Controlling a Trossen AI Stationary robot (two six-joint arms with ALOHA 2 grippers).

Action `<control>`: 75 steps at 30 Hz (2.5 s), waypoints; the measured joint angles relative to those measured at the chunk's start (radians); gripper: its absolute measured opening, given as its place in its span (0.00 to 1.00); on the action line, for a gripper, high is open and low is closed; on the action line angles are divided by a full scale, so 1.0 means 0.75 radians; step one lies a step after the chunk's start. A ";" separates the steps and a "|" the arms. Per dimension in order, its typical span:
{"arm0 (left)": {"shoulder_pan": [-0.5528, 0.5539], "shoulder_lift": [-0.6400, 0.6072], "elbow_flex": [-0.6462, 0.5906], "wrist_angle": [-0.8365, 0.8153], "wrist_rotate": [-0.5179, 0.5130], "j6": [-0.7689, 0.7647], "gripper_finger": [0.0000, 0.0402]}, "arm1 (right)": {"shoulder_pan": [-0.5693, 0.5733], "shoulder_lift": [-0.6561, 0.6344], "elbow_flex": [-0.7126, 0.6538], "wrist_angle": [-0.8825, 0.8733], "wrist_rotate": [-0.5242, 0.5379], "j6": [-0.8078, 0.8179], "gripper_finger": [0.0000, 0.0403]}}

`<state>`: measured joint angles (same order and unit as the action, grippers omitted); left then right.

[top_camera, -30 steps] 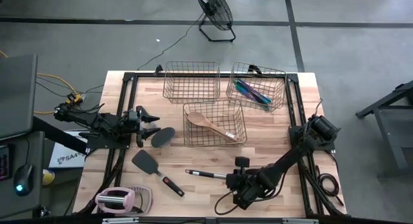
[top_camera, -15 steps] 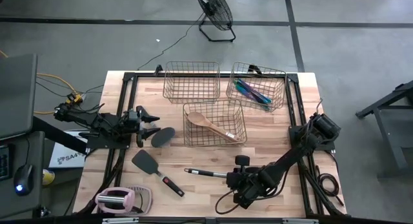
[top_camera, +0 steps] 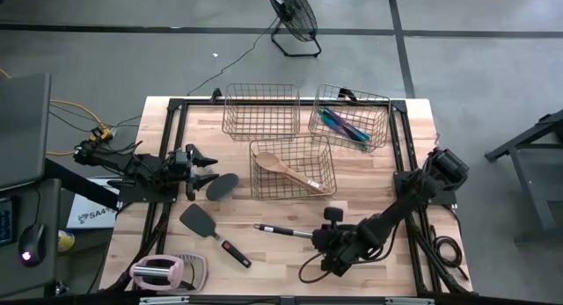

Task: Pick & Place Kitchen Items
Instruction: Put the black slotted spatula into the top left wire basket

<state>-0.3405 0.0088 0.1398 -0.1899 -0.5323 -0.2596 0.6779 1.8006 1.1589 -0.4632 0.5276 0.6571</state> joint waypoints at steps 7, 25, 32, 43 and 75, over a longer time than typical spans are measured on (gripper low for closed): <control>0.000 0.000 0.000 -0.001 0.000 0.000 0.61 | 0.004 -0.082 -0.046 0.090 0.061 -0.064 0.16; 0.000 0.000 0.000 0.000 0.000 0.000 0.61 | -0.022 -0.152 -0.046 0.098 0.134 -0.210 0.16; 0.000 0.000 0.000 0.000 0.000 0.000 0.61 | -0.023 -0.269 -0.046 -0.016 0.252 -0.220 0.16; 0.000 0.000 0.000 0.000 0.000 0.000 0.61 | -0.025 -0.373 -0.046 -0.203 0.359 -0.170 0.16; 0.000 0.151 0.000 0.396 -0.046 -0.043 0.61 | -0.266 -0.976 -0.672 0.645 0.291 -0.629 0.16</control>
<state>-0.3405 0.1218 0.1398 0.1068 -0.5672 -0.2919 0.4787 1.0683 0.6551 0.0209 0.7460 0.1850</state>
